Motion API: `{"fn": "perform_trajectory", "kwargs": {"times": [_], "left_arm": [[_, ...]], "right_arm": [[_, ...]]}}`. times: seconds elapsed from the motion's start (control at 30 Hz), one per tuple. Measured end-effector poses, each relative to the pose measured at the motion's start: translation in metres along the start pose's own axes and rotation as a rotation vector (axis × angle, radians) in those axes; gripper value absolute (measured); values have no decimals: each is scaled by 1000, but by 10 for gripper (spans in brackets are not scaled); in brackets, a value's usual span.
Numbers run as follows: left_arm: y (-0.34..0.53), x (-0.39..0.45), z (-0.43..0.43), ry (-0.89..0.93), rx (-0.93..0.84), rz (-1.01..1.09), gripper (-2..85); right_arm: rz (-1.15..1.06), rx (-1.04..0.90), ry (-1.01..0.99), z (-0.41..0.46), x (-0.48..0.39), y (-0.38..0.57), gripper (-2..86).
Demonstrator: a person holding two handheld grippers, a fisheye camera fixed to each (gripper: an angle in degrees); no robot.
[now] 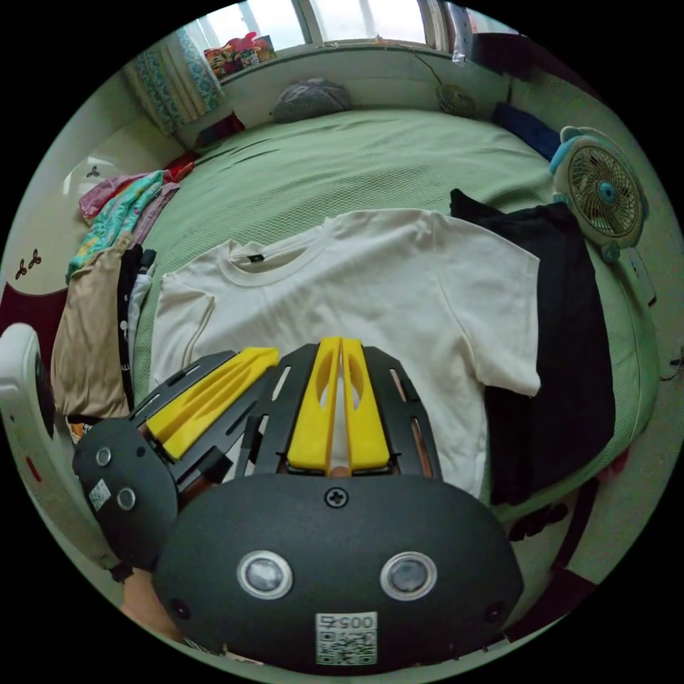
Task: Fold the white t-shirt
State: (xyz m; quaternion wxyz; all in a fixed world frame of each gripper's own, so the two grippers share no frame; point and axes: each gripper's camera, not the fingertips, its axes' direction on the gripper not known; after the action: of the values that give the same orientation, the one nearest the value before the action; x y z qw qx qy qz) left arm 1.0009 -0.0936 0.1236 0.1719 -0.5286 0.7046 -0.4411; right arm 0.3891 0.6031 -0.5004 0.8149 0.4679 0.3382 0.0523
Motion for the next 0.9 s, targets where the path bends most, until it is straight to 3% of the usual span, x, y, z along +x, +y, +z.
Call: {"fn": "perform_trajectory", "kwargs": {"times": [0.33,0.47,0.77,0.9], "left_arm": [[-16,-6,-8,35,-20,20,-5],[-23,-5,-15,-53,-15,84,-6],[-42,-27,-27,58,-16,-12,-6],[-50,-30,-27,83,-39,-13,-6]], "right_arm": [[14,-78,3,14,-9,-5,-10],[11,-90,-12,18,-13,-5,-10],[34,-38,60,-13,-1,-1,-2],[45,69,98,-53,32,-3,46]]}}
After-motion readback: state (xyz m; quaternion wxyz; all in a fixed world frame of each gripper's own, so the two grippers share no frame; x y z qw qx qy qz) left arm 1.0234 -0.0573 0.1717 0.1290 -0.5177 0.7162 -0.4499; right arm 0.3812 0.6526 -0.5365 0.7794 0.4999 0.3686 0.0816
